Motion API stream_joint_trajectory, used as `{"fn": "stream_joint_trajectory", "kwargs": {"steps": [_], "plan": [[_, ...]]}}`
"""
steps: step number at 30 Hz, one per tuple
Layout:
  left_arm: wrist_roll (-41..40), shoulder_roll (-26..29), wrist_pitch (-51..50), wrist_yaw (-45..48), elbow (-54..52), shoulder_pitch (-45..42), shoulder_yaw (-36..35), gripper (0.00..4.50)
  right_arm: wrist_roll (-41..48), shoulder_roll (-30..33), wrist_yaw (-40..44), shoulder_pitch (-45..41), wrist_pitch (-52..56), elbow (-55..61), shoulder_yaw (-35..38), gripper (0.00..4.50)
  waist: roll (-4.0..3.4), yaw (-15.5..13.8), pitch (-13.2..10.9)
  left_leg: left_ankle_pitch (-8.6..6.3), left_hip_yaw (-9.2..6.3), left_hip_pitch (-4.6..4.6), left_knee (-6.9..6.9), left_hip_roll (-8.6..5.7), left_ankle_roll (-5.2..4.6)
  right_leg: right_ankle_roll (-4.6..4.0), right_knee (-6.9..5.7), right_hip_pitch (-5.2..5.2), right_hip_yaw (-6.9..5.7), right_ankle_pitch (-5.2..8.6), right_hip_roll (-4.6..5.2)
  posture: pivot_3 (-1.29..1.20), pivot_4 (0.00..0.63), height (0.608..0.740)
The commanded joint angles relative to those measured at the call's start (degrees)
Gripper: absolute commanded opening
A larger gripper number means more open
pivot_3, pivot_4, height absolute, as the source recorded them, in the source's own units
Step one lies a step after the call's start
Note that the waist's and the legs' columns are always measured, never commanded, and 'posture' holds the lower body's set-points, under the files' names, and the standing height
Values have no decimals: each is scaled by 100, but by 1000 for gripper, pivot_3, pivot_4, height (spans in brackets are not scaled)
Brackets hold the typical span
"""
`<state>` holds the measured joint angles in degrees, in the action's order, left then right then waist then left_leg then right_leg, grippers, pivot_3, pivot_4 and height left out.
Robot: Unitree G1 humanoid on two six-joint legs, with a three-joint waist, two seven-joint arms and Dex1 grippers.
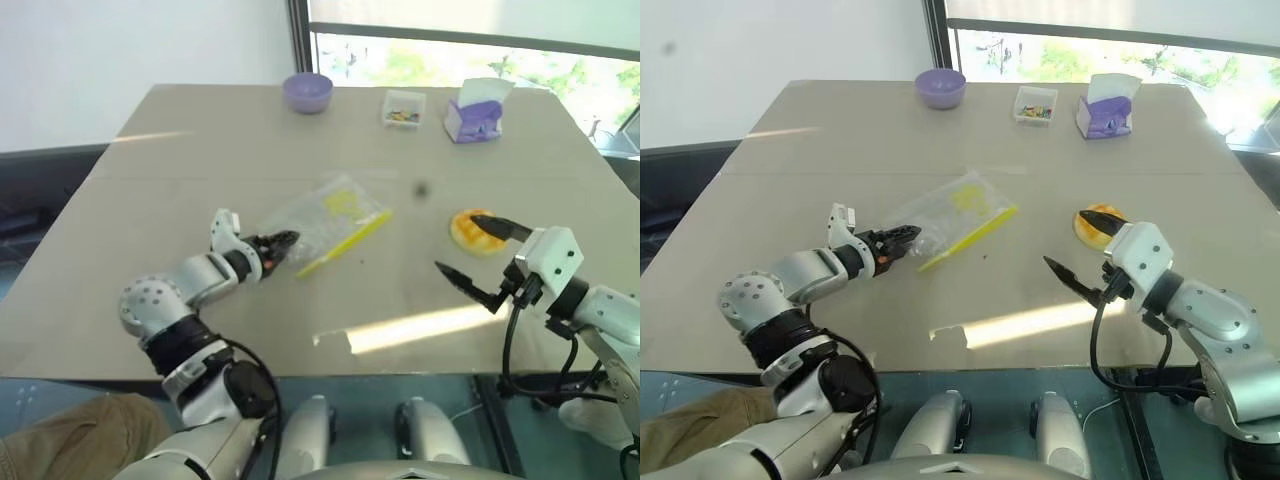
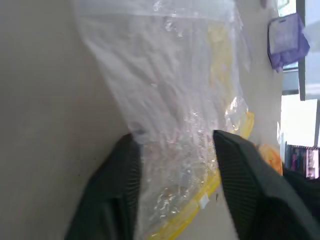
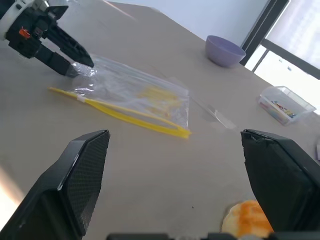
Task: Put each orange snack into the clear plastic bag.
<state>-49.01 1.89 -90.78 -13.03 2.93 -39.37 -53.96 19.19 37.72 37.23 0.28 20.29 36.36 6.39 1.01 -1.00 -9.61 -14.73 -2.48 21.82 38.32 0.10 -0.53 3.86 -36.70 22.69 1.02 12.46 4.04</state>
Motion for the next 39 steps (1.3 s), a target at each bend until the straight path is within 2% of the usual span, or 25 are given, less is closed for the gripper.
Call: {"fn": "stream_joint_trajectory", "kwargs": {"steps": [1, 3, 8, 13, 17, 20, 24, 26, 29, 30, 32, 34, 36, 37, 38, 39], "plan": [[-418, -362, -172, -346, 295, -317, -461, 844, -532, -4, -100, -111, -426, -84, -302, 4500, 6, 4, -4, 0, 0, 2, 0, -1, 0, 0, 2, 1, 0, 0, 1, 0, 150, 740], [-915, -567, -172, -670, 386, -729, -990, 49, -1133, -89, -257, -385, -754, -459, -751, 4500, 30, 15, -18, 0, -1, 4, 0, -1, 0, 1, 5, 1, -2, 0, 1, 0, 150, 740], [-1600, -835, -172, -1583, 490, -1502, -1730, 49, -2482, -391, -651, -1300, -1352, -1551, -1720, 4500, 54, 84, -33, 4, -13, 14, -3, 1, 9, 1, 5, 13, -11, 0, -2, 0, 150, 740], [-2472, -1004, 155, -2438, 611, -1824, -1777, 49, -3751, -858, -1538, -2422, -2139, -3401, -2363, 4500, 58, 166, -38, 23, -12, 41, -9, 0, 44, 1, 4, 46, -6, -1, 0, 0, 150, 740], [-3583, -1048, 699, -3265, 637, -1694, -1275, 49, -4233, -1239, -2118, -3126, -2596, -4608, -2559, 4500, 68, 168, -44, 32, -15, 91, -9, 0, 59, -1, -5, 99, -3, -3, 2, 0, 150, 740], [-4663, -983, 1305, -3950, 528, -1395, -577, 49, -4589, -1653, -2877, -3912, -3031, -6049, -2688, 4500, 65, 170, -46, 33, -22, 95, -11, 0, 63, -2, -6, 107, -1, -4, 2, 0, 150, 740], [-5893, -671, 2239, -4545, 305, -913, 471, 49, -4899, -1992, -3459, -4559, -3624, -7437, -2909, 4500, 65, 169, -45, 33, -29, 94, -14, -2, 63, -3, -5, 108, 4, -5, 6, 0, 150, 740], [-6287, -487, 2605, -4660, 203, -692, 925, 49, -5039, -2098, -3691, -4786, -3831, -7932, -2996, 4500, 65, 170, -46, 33, -29, 96, -17, -3, 63, -3, -4, 109, 5, -5, 5, 0, 150, 740], [-6399, -338, 2951, -4573, 63, -490, 1308, 49, -5119, -2202, -3941, -5019, -4058, -8484, -3029, 4500, 65, 164, -45, 33, -13, 99, -17, -5, 63, -4, -4, 109, 1, -5, 5, 0, 150, 740], [-6399, -308, 3039, -4536, 27, -448, 1390, 0, -5118, -2218, -3977, -5064, -4126, -8607, -3023, 4101, 65, 167, -45, 33, -11, 99, -16, -6, 63, -4, -4, 109, 1, -5, 4, 0, 150, 740], [-6399, -262, 3188, -4448, -33, -387, 1519, 0, -5096, -2241, -4007, -5122, -4266, -8823, -3001, 3590, 65, 166, -45, 33, -10, 97, -15, -6, 63, -4, -3, 106, 1, -5, 3, 0, 150, 740], [-6399, -223, 3287, -4381, -93, -335, 1604, 0, -5104, -2266, -4048, -5167, -4379, -9001, -3009, 2715, 65, 173, -45, 33, -10, 97, -14, -6, 63, -4, -3, 106, 1, -5, 2, 0, 150, 740], [-6399, -173, 3337, -4305, -114, -296, 1678, 0, -5125, -2314, -4147, -5253, -4449, -9232, -3012, 1641, 65, 179, -45, 33, -10, 97, -15, -5, 62, -4, -3, 106, 1, -5, 1, 0, 150, 740], [-6399, -146, 3341, -4254, -112, -281, 1713, 0, -5136, -2338, -4209, -5295, -4475, -9339, -3012, 912, 65, 179, -45, 33, -11, 97, -15, -5, 62, -4, -3, 106, 0, -5, 0, 0, 150, 740], [-6399, -123, 3339, -4214, -104, -269, 1740, 0, -5181, -2345, -4328, -5330, -4495, -9412, -3026, 912, 65, 181, -45, 33, -11, 97, -15, -5, 62, -4, -3, 106, 1, -5, 0, 0, 150, 740], [-6399, -103, 3347, -4179, -101, -256, 1769, 0, -5217, -2350, -4417, -5359, -4519, -9471, -3037, 523, 65, 184, -45, 33, -11, 97, -15, -5, 62, -4, -3, 106, 1, -5, 0, 0, 150, 740]]}}
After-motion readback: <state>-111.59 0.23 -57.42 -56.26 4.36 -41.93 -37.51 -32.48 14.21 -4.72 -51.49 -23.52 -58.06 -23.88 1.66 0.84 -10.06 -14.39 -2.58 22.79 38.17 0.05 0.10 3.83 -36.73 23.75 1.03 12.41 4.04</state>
